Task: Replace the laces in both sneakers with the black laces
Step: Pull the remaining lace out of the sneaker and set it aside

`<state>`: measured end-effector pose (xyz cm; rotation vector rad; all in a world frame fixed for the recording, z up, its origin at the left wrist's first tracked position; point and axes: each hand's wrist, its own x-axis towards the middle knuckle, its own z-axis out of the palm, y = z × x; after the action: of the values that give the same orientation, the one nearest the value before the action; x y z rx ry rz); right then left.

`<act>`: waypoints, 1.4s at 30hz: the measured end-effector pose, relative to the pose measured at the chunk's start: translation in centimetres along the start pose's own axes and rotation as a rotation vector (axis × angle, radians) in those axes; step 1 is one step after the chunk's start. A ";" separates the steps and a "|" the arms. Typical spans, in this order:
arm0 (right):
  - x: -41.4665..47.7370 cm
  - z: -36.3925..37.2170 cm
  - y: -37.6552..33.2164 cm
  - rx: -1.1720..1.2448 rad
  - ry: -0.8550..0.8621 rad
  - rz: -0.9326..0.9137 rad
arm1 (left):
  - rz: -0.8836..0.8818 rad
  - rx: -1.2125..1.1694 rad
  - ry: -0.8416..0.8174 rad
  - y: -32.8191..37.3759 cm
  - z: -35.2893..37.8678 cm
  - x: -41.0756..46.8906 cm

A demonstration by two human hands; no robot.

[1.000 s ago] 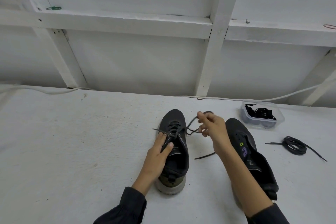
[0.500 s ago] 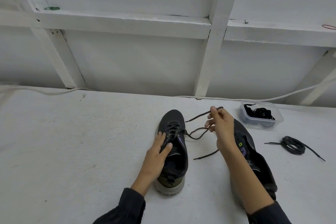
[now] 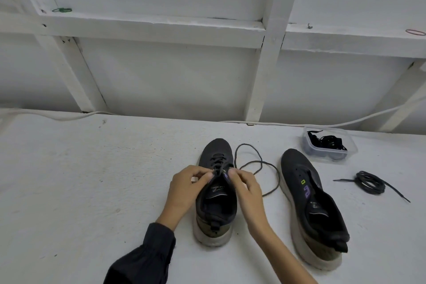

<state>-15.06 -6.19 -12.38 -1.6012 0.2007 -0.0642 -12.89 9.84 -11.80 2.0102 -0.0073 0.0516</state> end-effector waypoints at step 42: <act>-0.2 2.0 1.7 0.023 -0.097 -0.050 | -0.082 0.077 -0.035 0.0 -1.6 3.8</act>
<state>-15.06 -4.21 -14.18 -1.5826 0.0844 -0.0265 -9.14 11.38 -10.99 2.0862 0.0557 -0.0361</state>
